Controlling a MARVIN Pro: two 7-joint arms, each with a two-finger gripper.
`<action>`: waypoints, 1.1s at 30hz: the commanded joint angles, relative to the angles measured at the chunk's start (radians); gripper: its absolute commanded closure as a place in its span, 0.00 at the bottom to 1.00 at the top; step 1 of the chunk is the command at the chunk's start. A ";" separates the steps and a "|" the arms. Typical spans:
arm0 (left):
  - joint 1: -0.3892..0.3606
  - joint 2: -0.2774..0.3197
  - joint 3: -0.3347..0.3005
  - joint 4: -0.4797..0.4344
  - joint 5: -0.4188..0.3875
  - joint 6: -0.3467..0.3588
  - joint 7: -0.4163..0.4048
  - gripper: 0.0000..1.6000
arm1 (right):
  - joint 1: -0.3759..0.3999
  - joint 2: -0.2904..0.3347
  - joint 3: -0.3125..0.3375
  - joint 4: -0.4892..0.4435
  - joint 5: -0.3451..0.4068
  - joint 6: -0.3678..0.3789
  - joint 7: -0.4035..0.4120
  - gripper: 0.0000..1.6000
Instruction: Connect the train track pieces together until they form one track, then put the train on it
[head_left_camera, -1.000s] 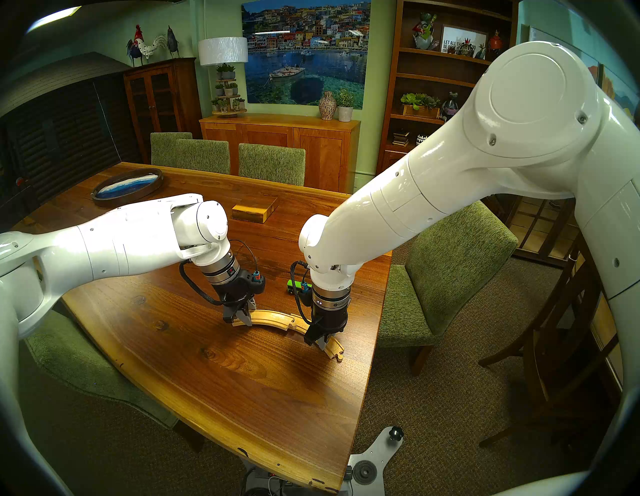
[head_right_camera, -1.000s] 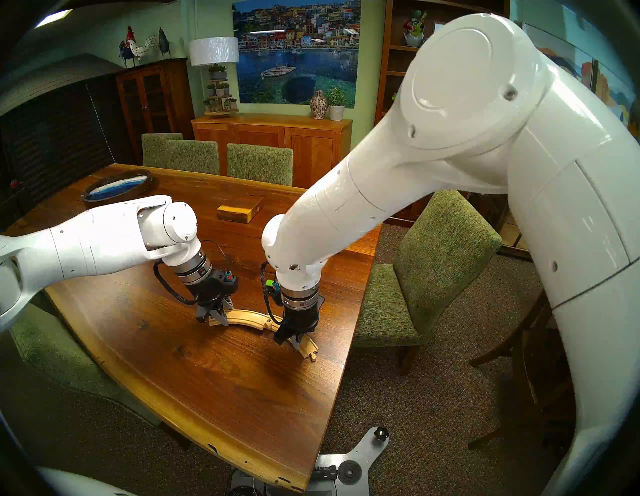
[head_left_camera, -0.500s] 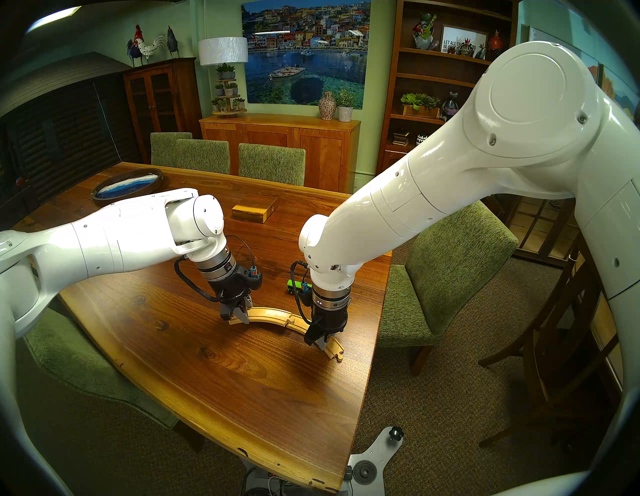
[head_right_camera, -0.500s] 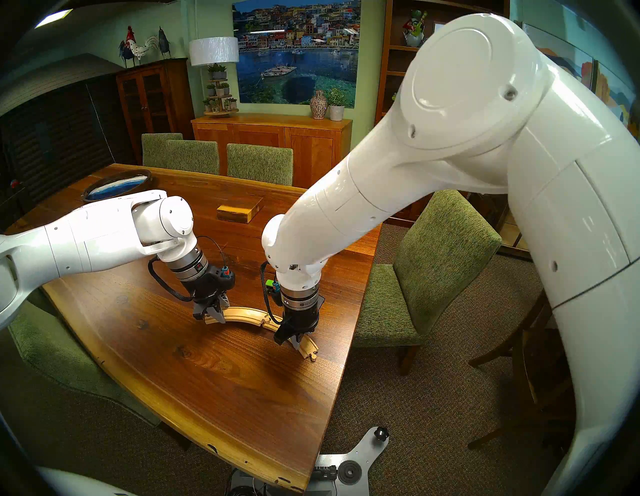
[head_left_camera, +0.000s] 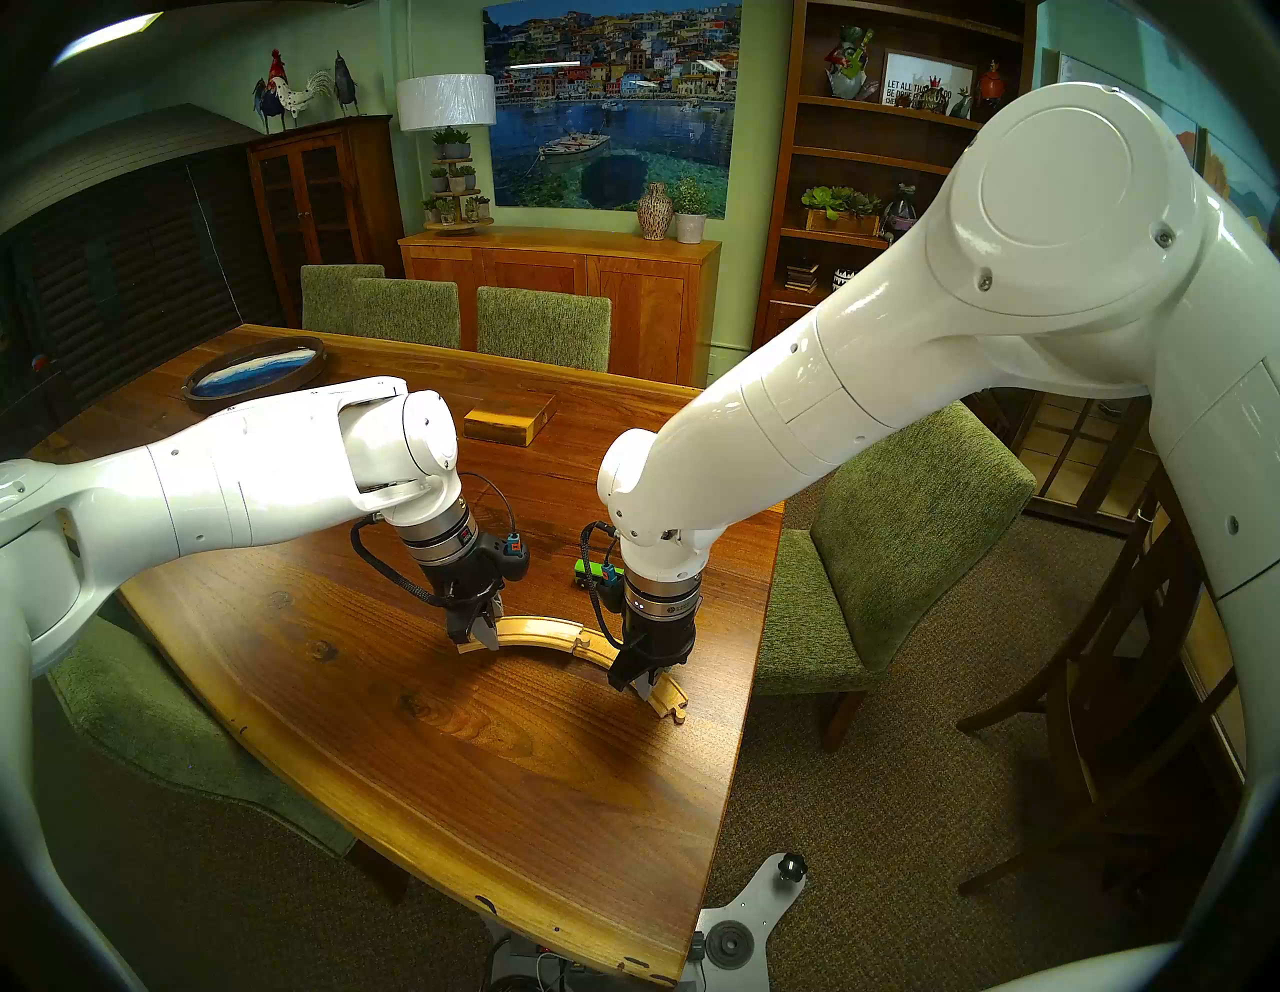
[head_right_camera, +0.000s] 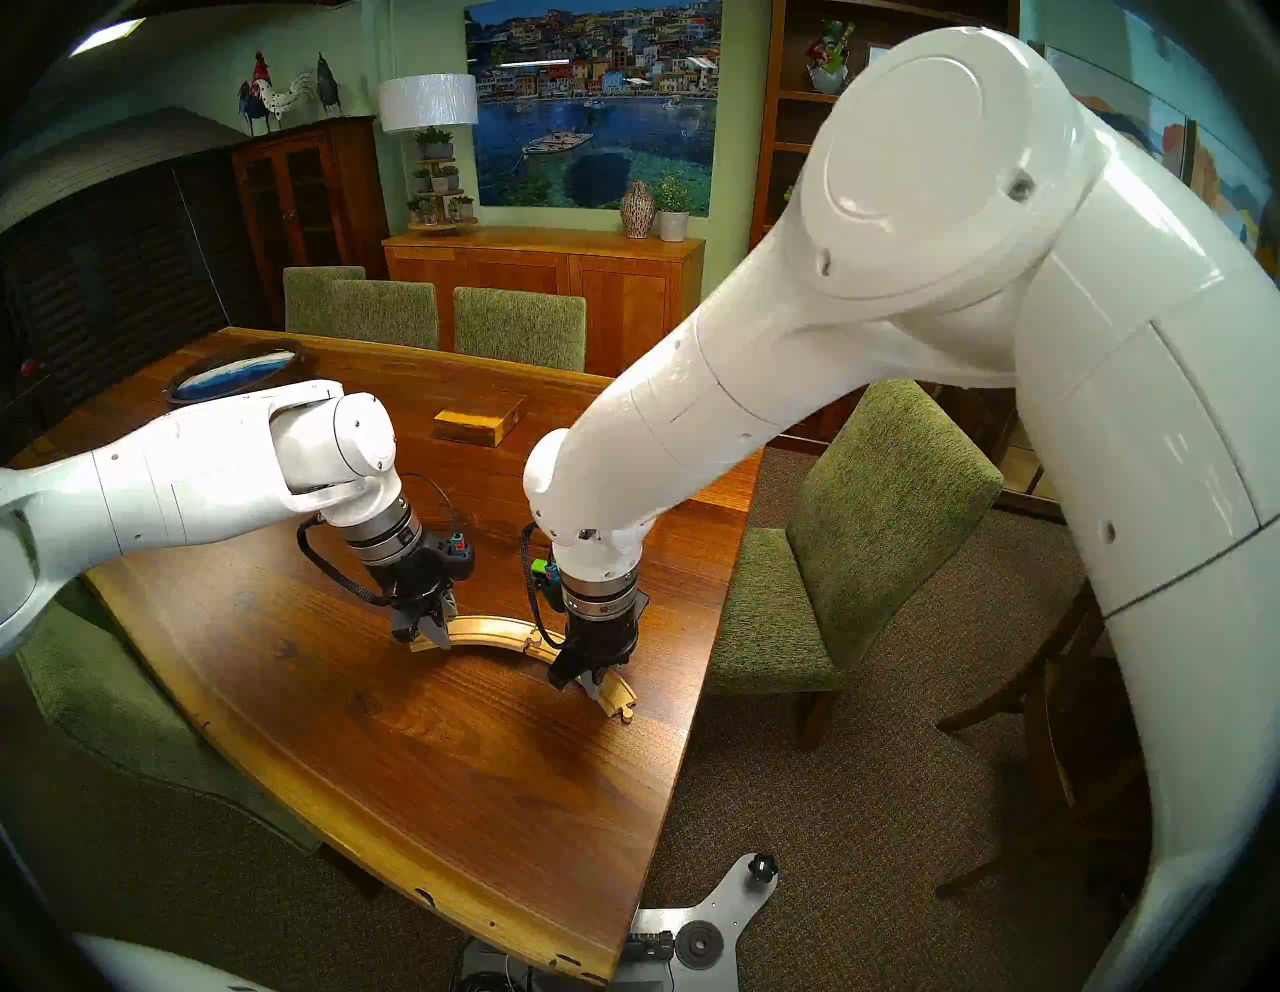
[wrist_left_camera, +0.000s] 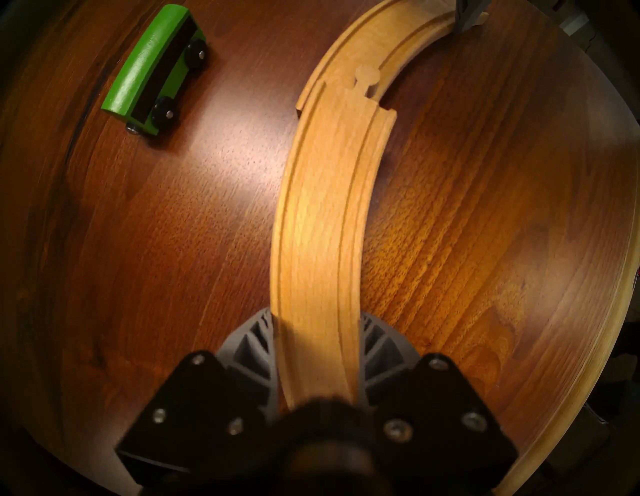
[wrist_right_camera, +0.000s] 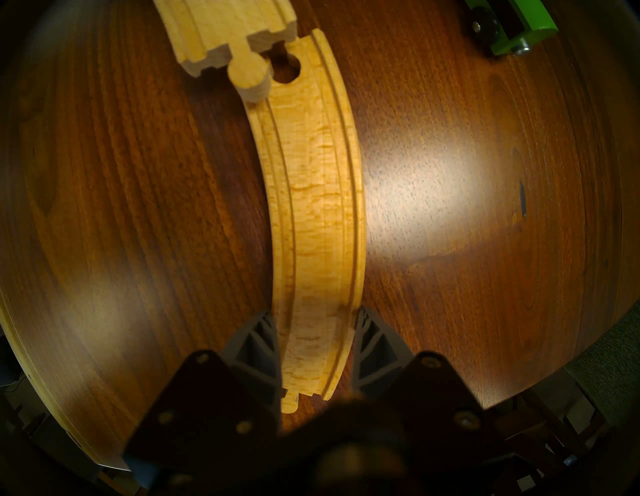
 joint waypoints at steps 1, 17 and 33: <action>-0.035 0.003 -0.030 -0.004 -0.006 0.030 0.010 1.00 | 0.000 0.000 -0.007 0.001 -0.002 -0.004 -0.009 1.00; -0.015 0.005 -0.022 0.010 -0.011 0.032 0.040 1.00 | 0.000 0.000 -0.007 0.001 -0.001 -0.005 -0.010 1.00; -0.012 0.004 -0.020 0.010 -0.020 0.031 0.042 1.00 | 0.000 0.000 -0.007 0.001 -0.001 -0.005 -0.009 1.00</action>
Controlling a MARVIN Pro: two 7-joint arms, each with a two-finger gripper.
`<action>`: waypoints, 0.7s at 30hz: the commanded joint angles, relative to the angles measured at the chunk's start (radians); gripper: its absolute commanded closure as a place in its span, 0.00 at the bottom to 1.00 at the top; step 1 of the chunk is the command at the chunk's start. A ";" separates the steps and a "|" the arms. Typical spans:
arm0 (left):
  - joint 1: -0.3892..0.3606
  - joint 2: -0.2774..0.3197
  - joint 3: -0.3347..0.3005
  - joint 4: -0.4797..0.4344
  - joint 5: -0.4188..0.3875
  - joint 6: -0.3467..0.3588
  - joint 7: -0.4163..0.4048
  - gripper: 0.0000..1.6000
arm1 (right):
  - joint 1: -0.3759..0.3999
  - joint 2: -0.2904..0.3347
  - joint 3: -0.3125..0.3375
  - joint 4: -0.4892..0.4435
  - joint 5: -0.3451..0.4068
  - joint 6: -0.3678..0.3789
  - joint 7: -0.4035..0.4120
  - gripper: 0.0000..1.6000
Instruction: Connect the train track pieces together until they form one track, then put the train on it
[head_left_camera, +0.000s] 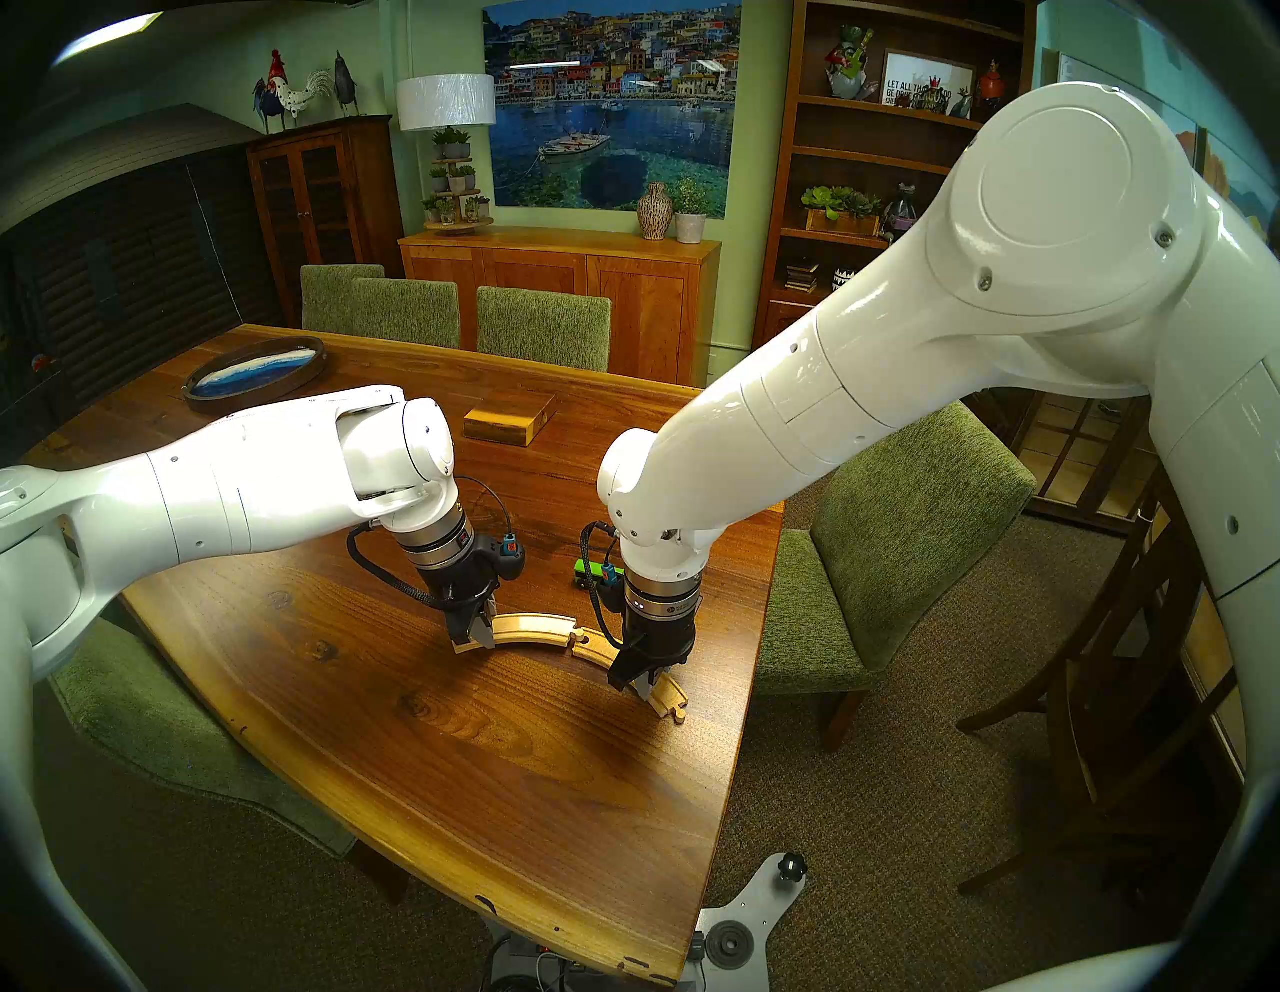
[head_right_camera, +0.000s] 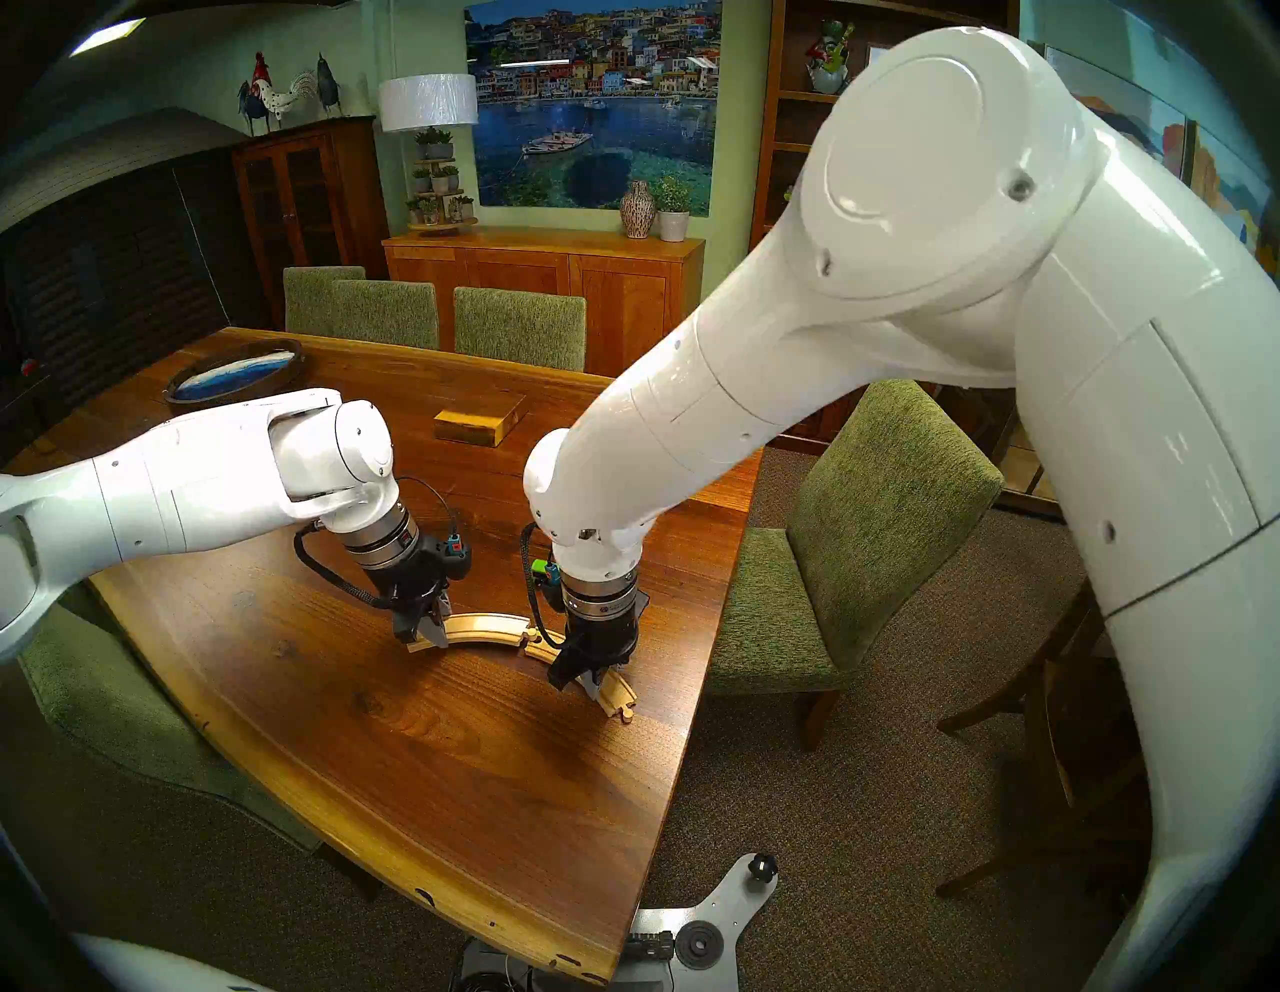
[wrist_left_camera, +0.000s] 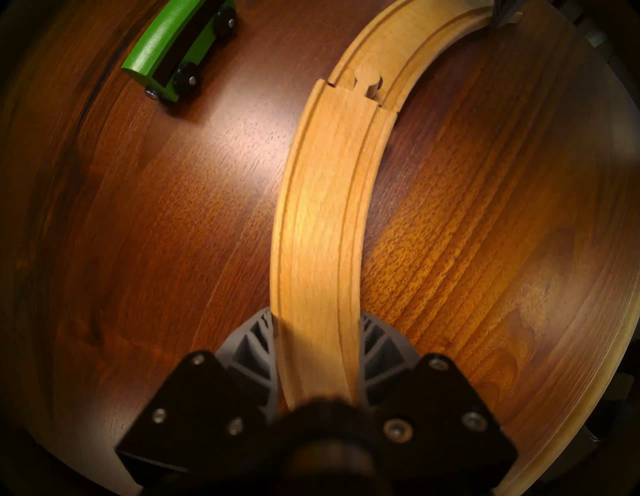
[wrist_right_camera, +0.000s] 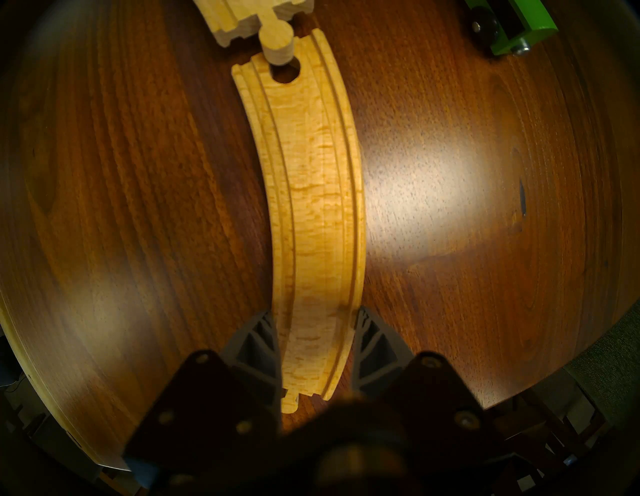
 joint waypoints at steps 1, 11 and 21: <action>-0.031 -0.001 -0.019 -0.001 -0.002 -0.004 -0.010 1.00 | 0.000 0.000 -0.007 0.001 -0.002 -0.004 -0.009 1.00; -0.021 -0.009 -0.017 0.004 0.001 -0.005 -0.004 1.00 | 0.000 0.000 -0.007 0.001 -0.002 -0.004 -0.009 1.00; -0.017 -0.017 -0.021 0.010 -0.004 -0.001 0.001 1.00 | 0.000 0.000 -0.007 0.001 -0.002 -0.004 -0.009 1.00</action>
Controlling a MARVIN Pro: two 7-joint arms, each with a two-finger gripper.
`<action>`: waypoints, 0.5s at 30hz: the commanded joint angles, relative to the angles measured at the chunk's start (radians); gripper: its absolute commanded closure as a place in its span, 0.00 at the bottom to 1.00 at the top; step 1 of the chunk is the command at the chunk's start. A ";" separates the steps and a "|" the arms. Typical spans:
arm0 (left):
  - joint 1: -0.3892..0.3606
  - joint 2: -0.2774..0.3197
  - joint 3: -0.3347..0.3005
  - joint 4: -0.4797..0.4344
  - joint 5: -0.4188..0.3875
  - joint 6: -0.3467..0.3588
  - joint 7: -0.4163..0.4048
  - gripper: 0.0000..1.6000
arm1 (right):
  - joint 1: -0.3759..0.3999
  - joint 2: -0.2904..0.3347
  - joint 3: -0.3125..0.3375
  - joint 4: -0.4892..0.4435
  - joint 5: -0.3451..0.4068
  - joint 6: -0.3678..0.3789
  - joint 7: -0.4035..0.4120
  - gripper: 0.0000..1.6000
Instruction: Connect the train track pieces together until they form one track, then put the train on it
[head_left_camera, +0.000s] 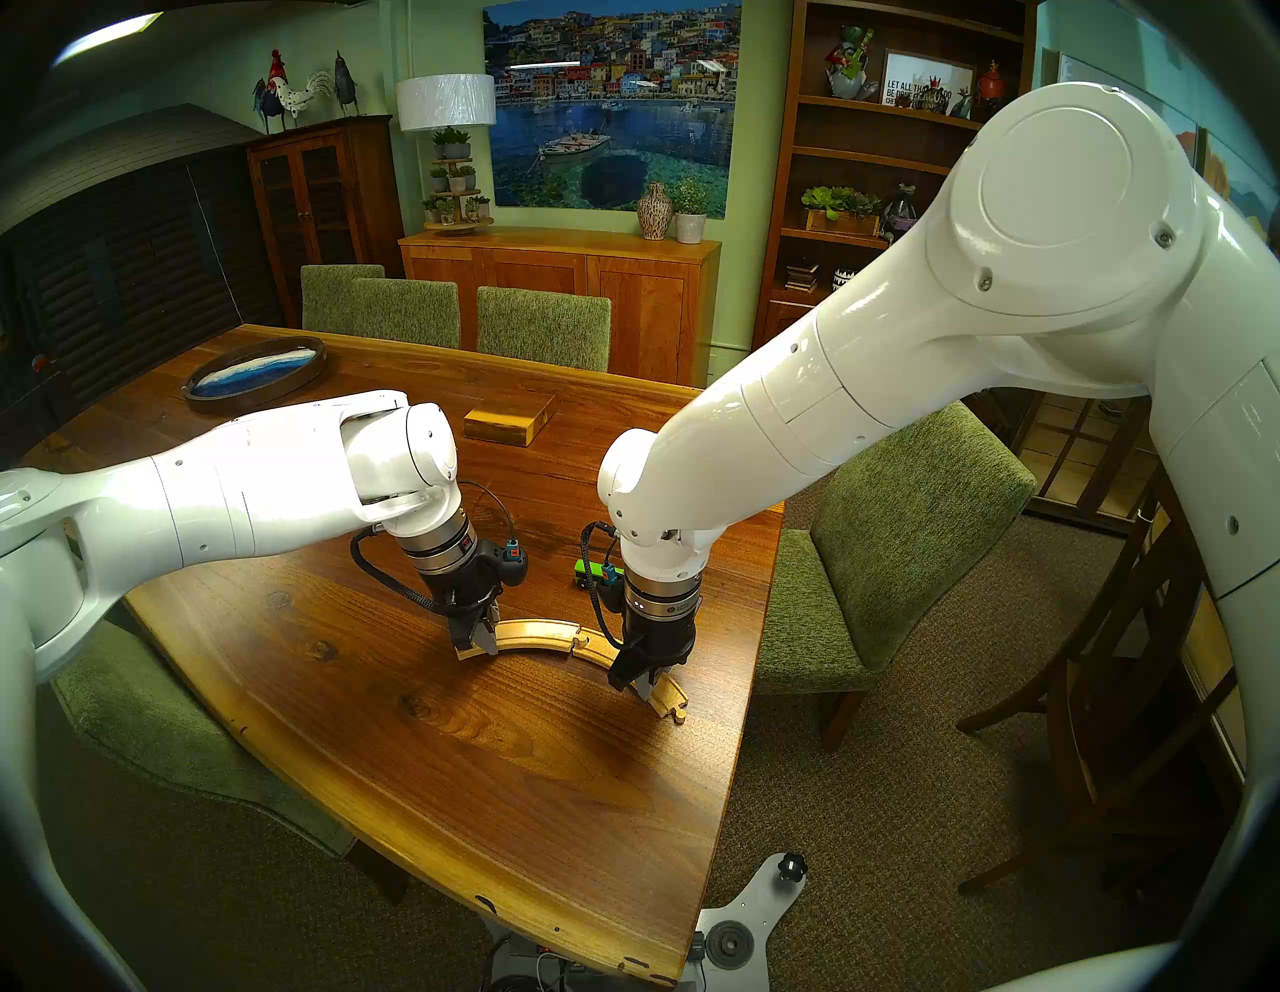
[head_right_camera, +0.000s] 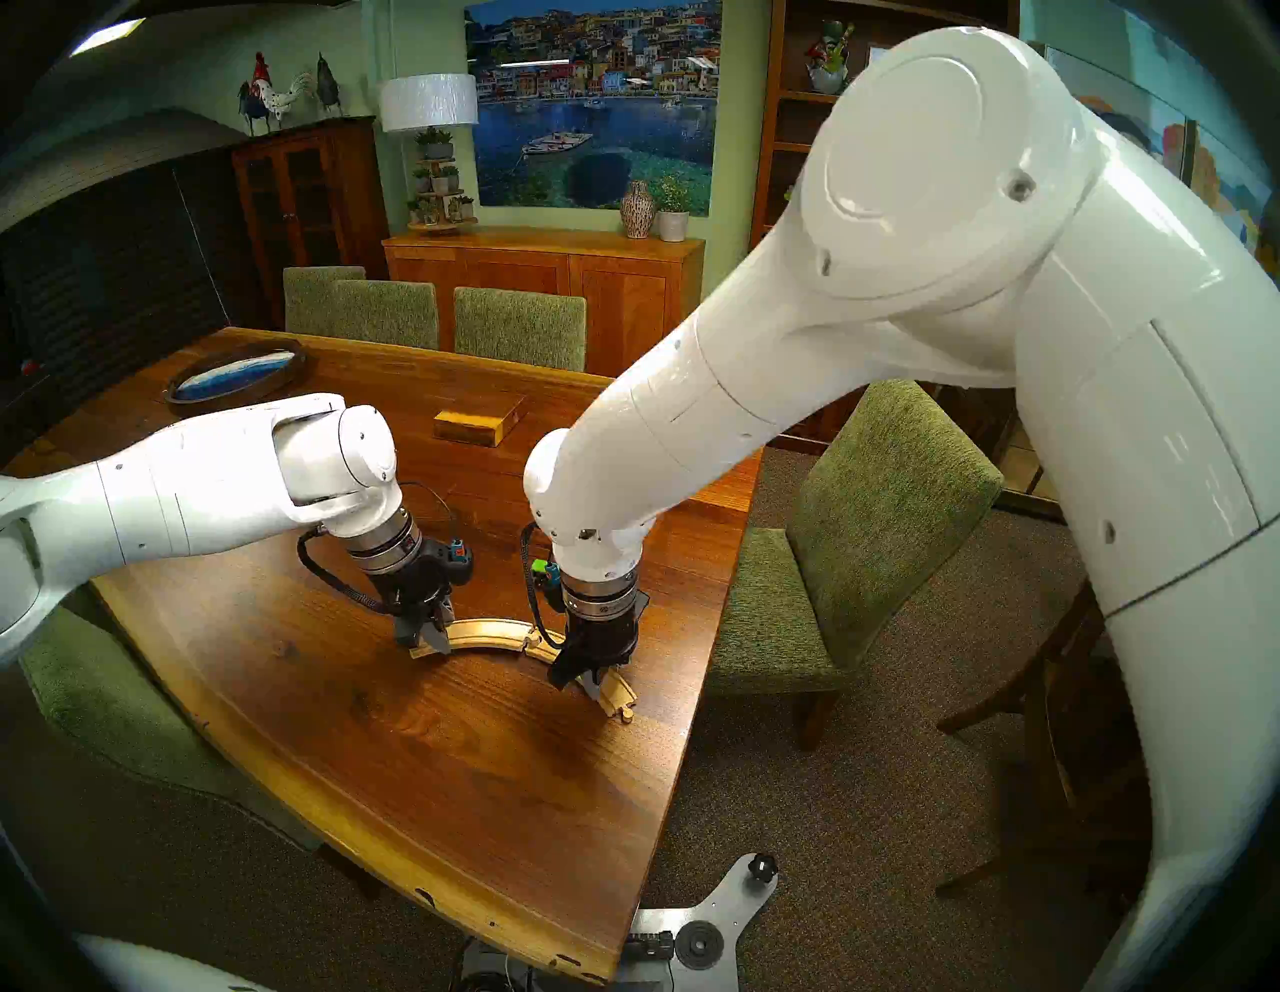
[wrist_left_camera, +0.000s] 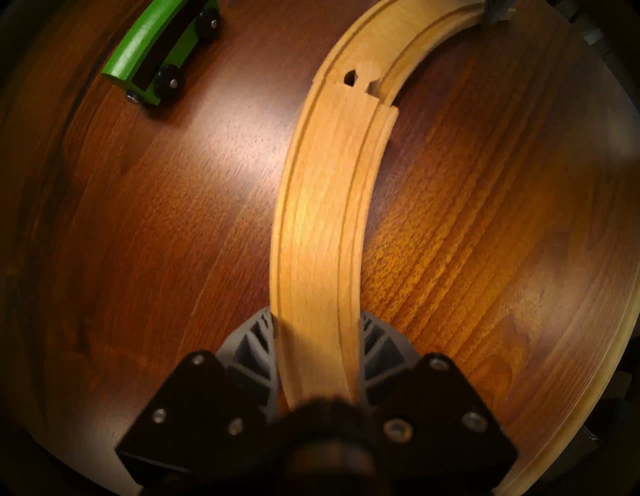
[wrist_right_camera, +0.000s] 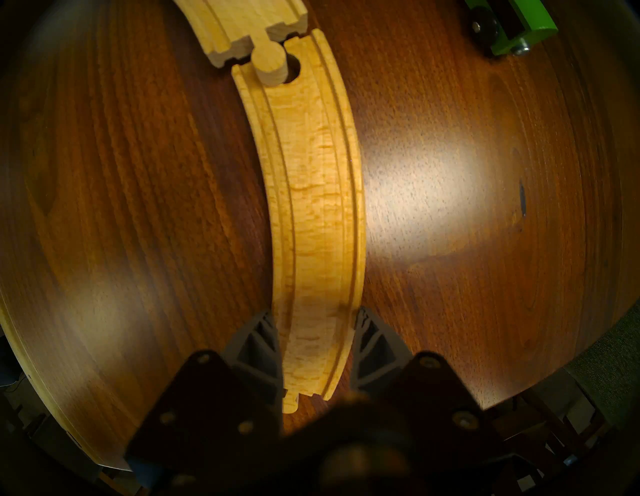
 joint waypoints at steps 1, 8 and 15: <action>-0.026 -0.006 -0.023 0.003 -0.003 0.005 0.007 1.00 | 0.000 0.000 -0.007 0.001 -0.002 -0.004 -0.009 1.00; -0.026 -0.014 -0.031 0.018 -0.015 0.013 0.015 1.00 | 0.000 0.000 -0.007 0.001 -0.002 -0.004 -0.009 1.00; -0.031 -0.017 -0.033 0.023 -0.025 0.015 0.010 1.00 | 0.000 0.000 -0.007 0.001 -0.002 -0.004 -0.009 1.00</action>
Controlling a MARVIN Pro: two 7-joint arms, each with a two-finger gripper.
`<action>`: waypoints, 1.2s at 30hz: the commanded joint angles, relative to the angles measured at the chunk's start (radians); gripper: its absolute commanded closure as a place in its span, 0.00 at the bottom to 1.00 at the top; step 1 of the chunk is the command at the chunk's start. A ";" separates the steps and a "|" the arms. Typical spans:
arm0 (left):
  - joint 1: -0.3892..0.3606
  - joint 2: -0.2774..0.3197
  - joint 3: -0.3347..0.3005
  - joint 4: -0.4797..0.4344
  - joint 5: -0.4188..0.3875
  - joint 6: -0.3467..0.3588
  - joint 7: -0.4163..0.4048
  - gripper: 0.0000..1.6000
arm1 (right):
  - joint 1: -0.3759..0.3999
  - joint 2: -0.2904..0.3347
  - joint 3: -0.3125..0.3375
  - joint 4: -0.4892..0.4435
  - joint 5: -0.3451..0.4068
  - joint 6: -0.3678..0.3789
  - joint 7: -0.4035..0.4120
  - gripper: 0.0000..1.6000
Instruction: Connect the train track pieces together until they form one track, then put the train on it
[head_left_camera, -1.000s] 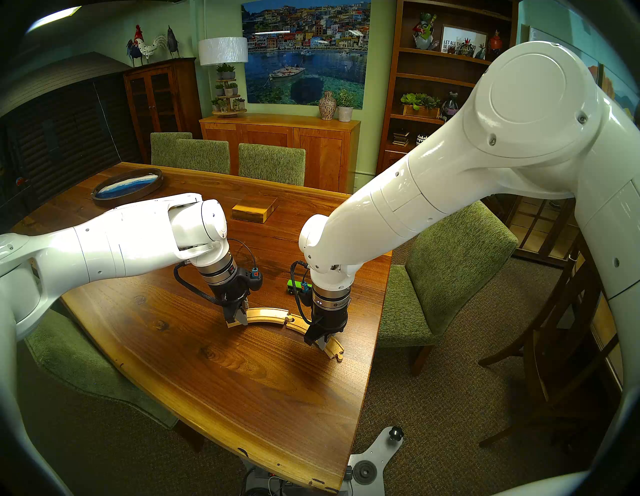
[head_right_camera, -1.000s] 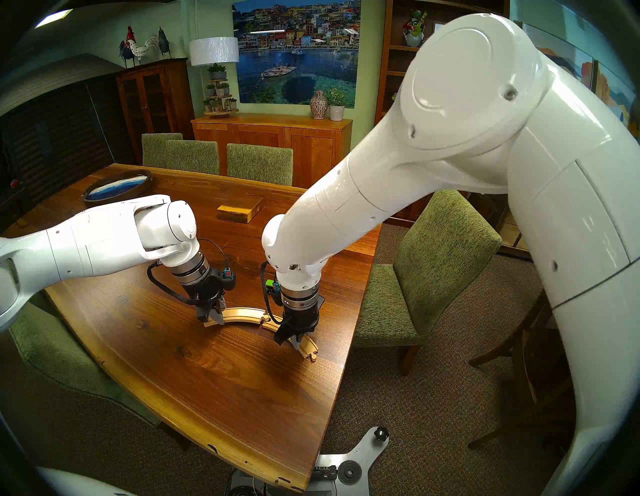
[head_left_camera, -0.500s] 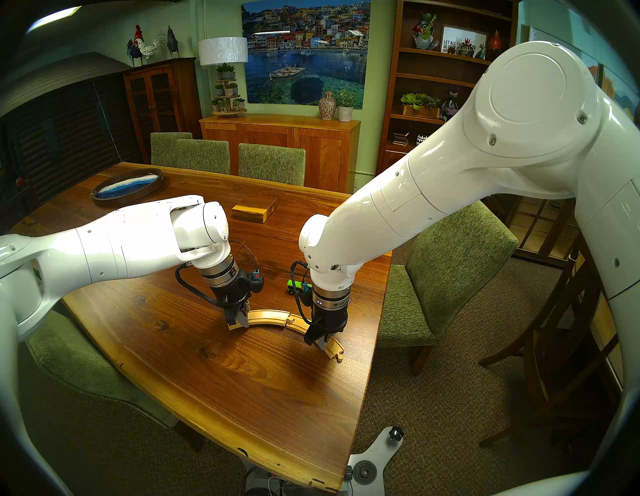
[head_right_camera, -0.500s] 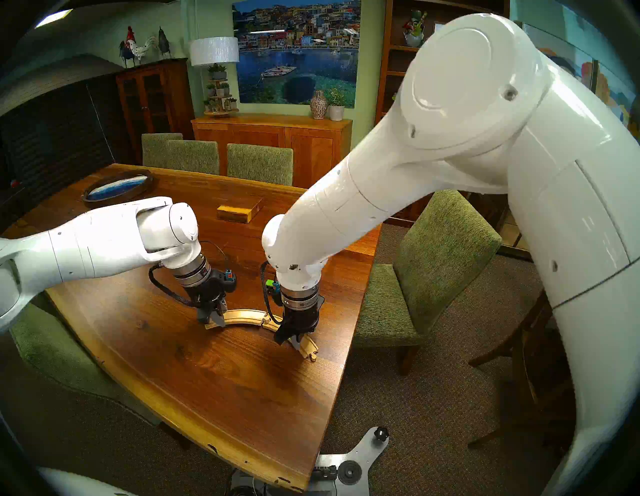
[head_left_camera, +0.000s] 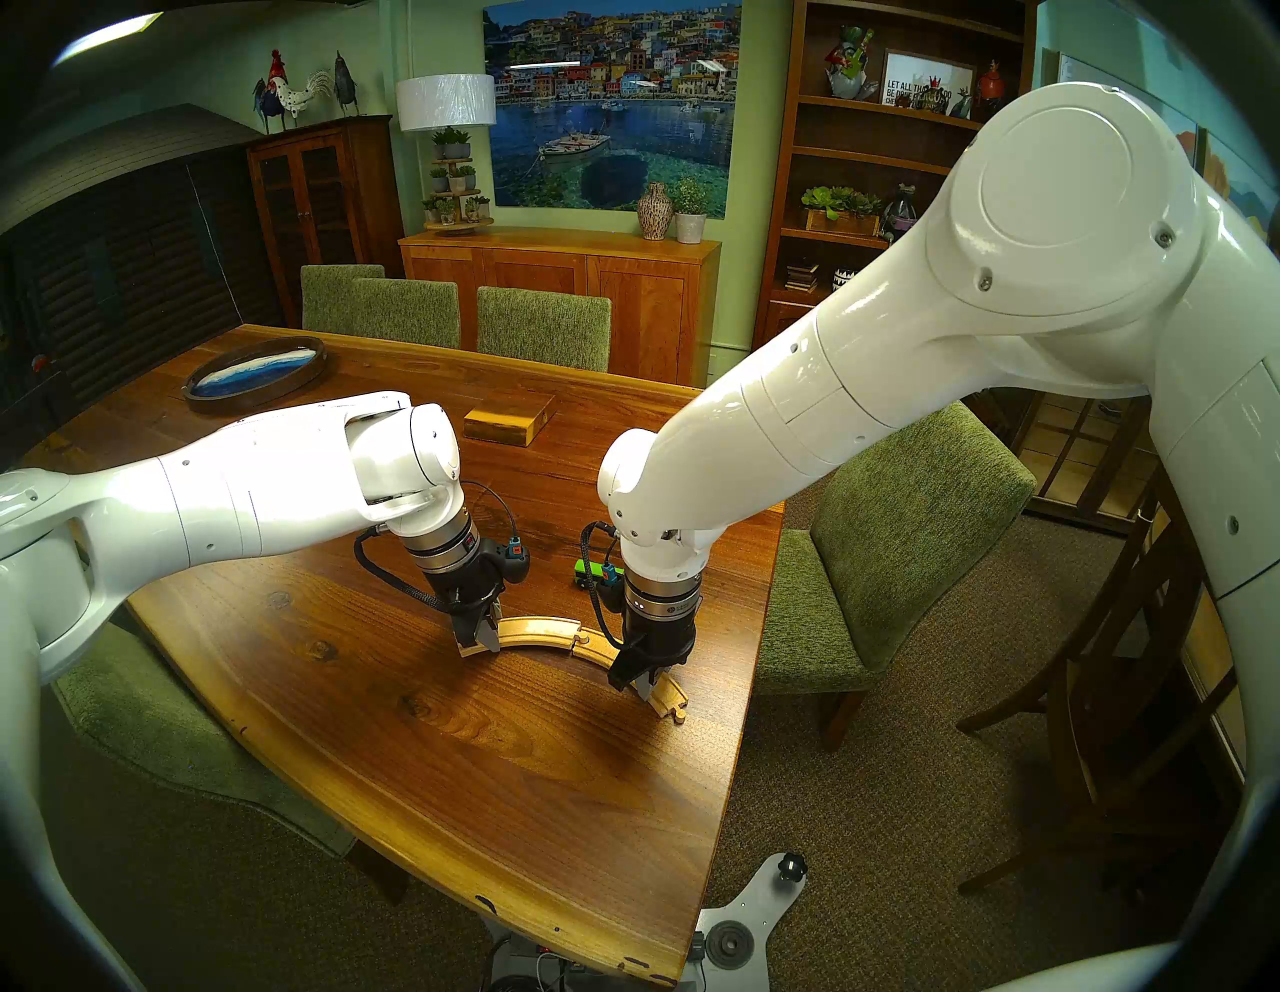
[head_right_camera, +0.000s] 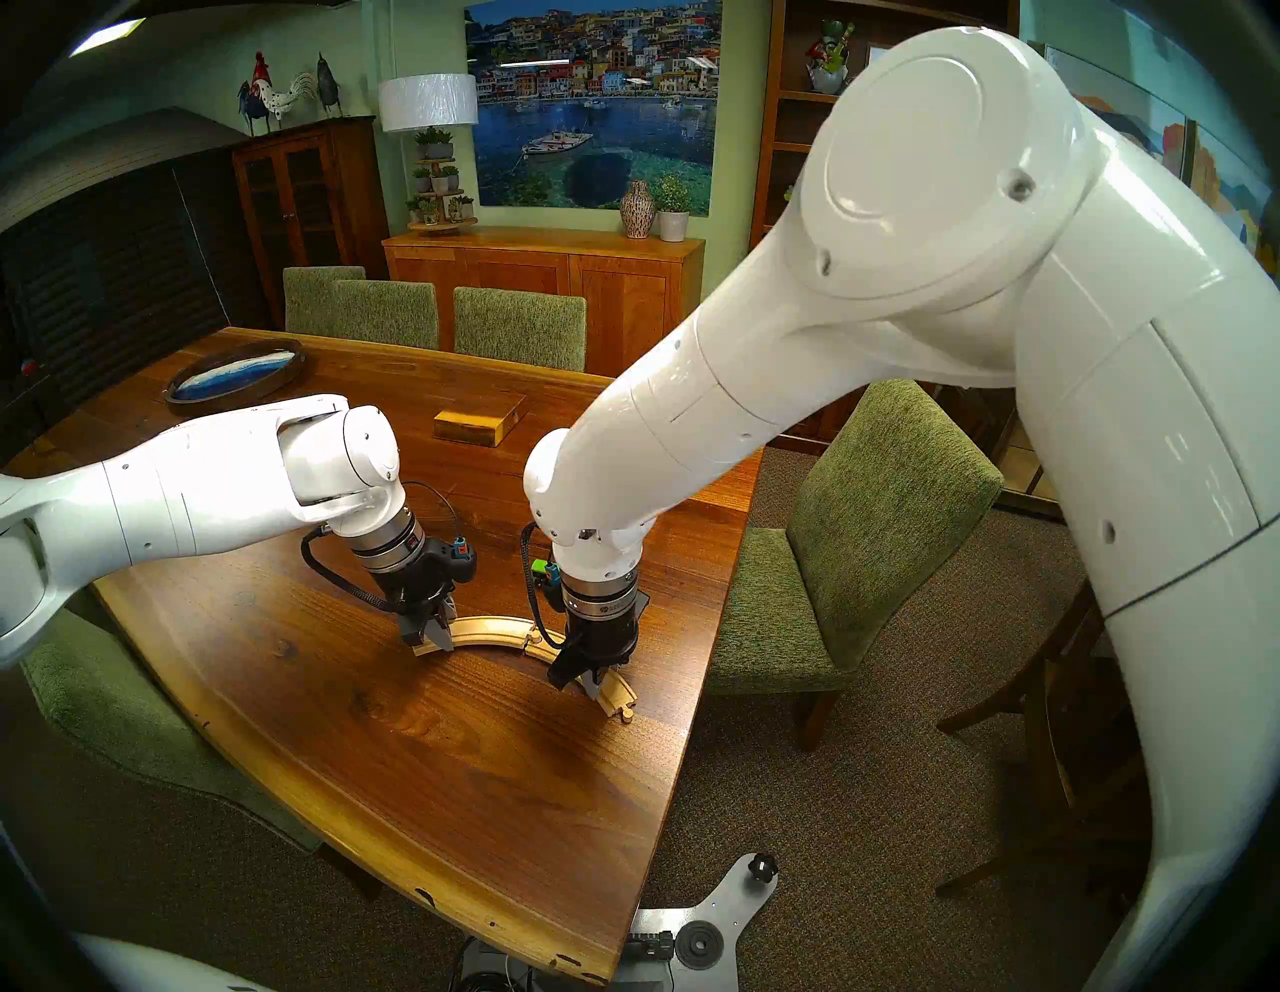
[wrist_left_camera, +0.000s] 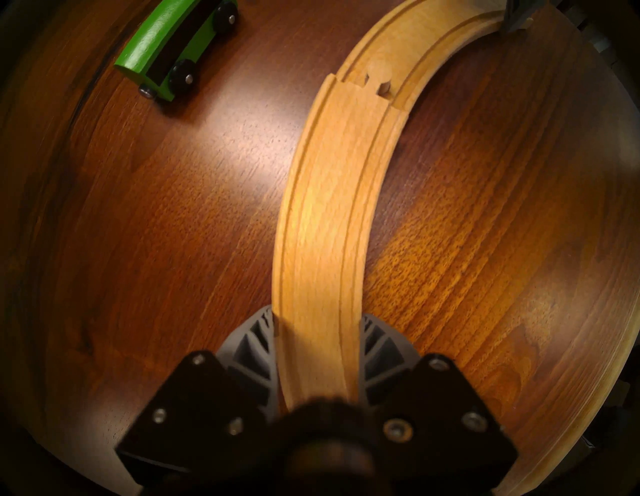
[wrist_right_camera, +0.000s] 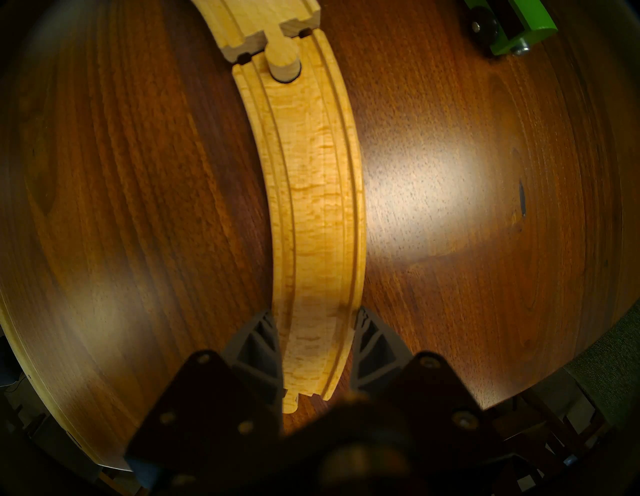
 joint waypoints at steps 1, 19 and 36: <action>-0.039 -0.003 -0.027 -0.001 -0.007 -0.003 -0.010 1.00 | 0.000 0.000 -0.006 0.001 -0.002 -0.004 -0.009 1.00; -0.046 0.018 -0.047 -0.002 -0.034 -0.033 -0.047 0.00 | 0.000 0.000 -0.007 0.001 -0.002 -0.003 -0.008 1.00; -0.090 0.024 -0.064 0.029 -0.030 -0.096 -0.132 0.00 | 0.000 0.000 -0.007 0.001 -0.002 -0.004 -0.008 1.00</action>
